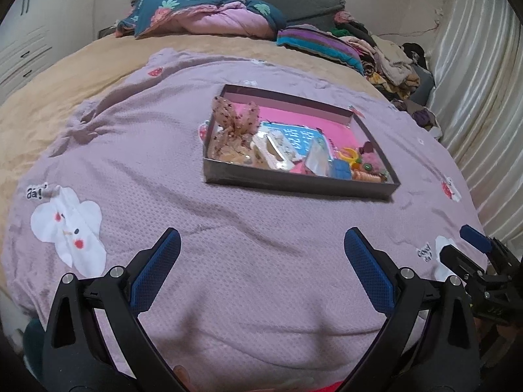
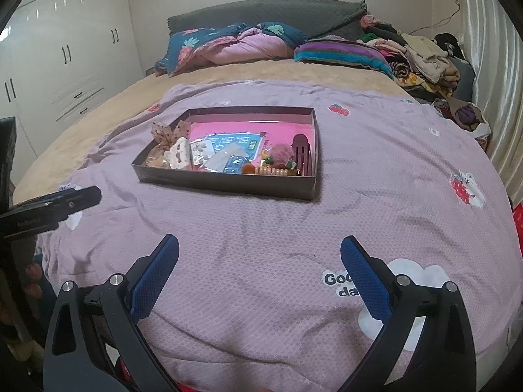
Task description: Organize jewelry
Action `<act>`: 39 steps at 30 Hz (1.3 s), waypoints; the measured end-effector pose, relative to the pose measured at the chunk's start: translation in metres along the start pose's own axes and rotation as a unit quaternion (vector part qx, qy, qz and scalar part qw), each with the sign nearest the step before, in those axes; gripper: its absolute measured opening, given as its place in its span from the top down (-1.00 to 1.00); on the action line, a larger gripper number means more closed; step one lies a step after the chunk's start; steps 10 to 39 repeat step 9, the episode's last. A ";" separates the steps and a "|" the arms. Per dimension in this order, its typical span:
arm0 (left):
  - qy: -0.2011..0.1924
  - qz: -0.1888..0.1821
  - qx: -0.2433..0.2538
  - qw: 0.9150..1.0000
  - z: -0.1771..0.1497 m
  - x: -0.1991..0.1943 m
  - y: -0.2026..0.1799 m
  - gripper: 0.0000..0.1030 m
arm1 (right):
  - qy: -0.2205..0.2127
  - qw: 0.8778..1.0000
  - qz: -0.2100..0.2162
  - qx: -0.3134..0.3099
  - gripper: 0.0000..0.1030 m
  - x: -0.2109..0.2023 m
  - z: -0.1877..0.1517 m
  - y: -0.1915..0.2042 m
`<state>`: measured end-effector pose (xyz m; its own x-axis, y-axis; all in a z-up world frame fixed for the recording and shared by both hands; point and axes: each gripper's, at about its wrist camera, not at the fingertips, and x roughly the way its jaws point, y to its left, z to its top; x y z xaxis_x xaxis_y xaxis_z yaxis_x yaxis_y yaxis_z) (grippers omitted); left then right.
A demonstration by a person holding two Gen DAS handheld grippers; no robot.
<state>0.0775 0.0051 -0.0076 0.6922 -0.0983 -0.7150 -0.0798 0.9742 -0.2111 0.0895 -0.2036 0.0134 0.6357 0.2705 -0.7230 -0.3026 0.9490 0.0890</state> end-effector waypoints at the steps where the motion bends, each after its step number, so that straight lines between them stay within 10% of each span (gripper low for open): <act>1: 0.002 0.006 -0.006 1.000 0.002 0.004 0.005 -0.82 | 0.000 1.000 -0.001 0.001 -0.92 0.002 0.001 -0.001; 9: 0.027 0.097 -0.102 0.990 0.046 0.062 0.103 -0.82 | 0.009 0.996 -0.069 0.050 -0.91 0.059 0.022 -0.073; 39: 0.027 0.097 -0.102 0.990 0.046 0.062 0.103 -0.82 | 0.009 0.996 -0.069 0.050 -0.91 0.059 0.022 -0.073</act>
